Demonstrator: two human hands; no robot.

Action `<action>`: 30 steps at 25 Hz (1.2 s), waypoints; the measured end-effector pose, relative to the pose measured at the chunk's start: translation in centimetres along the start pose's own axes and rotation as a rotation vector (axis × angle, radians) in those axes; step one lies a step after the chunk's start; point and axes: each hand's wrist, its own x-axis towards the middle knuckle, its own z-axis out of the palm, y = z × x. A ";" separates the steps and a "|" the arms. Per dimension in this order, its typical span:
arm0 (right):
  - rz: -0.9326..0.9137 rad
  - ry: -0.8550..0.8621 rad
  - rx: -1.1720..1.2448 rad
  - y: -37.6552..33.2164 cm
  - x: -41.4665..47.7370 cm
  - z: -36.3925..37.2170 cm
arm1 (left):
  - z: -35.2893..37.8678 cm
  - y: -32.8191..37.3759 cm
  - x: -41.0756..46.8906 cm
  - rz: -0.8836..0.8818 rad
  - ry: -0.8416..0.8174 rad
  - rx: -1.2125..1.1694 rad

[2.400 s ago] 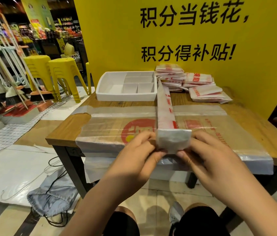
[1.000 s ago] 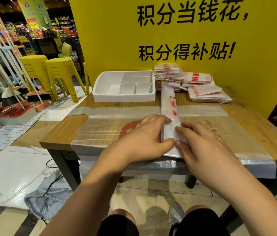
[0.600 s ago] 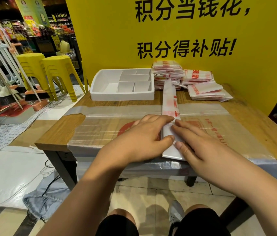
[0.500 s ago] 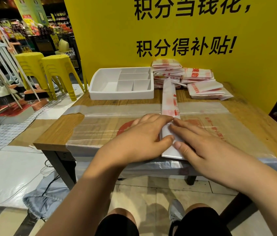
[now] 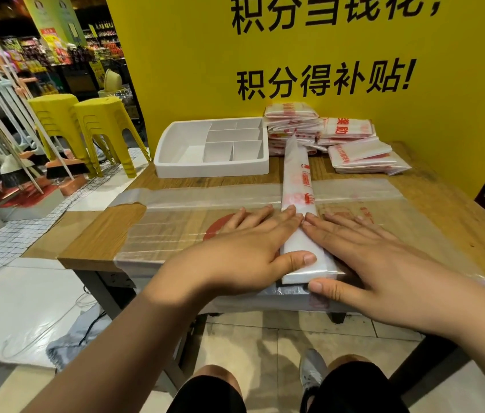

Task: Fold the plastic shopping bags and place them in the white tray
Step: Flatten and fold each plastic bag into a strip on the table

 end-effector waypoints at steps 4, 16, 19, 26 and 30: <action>-0.019 -0.012 0.064 -0.1 0.0 -0.6 | -0.3 -0.4 -0.2 0.048 0.104 -0.048; -0.142 0.325 0.417 -0.9 -0.5 -1.3 | -1.0 -2.2 -4.1 0.160 0.184 -0.387; -0.128 0.313 0.442 -0.9 -0.6 -1.4 | -0.4 -2.5 -3.2 0.143 0.260 -0.271; -0.127 0.270 0.465 0.0 -0.2 -1.1 | 0.0 -2.4 -1.9 0.156 0.230 -0.175; -0.104 0.283 0.512 -0.4 0.5 -1.2 | 0.2 -2.9 -1.5 0.173 0.243 -0.223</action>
